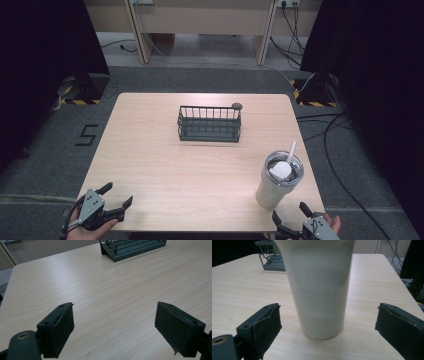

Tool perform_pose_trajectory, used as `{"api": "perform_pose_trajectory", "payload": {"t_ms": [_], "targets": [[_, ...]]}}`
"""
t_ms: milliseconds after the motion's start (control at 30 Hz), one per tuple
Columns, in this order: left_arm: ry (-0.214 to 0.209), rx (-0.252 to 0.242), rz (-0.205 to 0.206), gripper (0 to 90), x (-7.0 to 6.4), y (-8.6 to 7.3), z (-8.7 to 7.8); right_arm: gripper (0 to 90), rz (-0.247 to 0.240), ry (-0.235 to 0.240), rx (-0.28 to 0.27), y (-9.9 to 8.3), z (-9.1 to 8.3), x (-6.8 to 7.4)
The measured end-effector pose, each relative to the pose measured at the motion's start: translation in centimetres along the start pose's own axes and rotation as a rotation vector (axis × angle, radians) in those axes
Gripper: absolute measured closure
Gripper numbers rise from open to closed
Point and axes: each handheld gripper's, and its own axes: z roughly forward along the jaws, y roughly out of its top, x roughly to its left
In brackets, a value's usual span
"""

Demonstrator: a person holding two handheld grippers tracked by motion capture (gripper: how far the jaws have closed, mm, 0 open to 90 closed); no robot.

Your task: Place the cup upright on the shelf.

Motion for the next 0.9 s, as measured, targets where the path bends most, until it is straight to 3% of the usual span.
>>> {"api": "perform_pose_trajectory", "payload": {"t_ms": [233,367,900], "targets": [[-0.019,0.003,0.006,15.2,-0.4,-0.1,0.1,5.7,-0.027,-0.003,-0.011,0.7,1.0,0.4],[-0.029,0.005,0.004,15.2,-0.3,-0.1,0.2,5.5,-0.030,-0.009,-0.018,1.3,2.4,0.6],[-0.032,0.009,0.000,15.2,-0.4,-0.2,0.3,5.0,-0.054,-0.013,-0.024,2.3,5.9,0.6]]}}
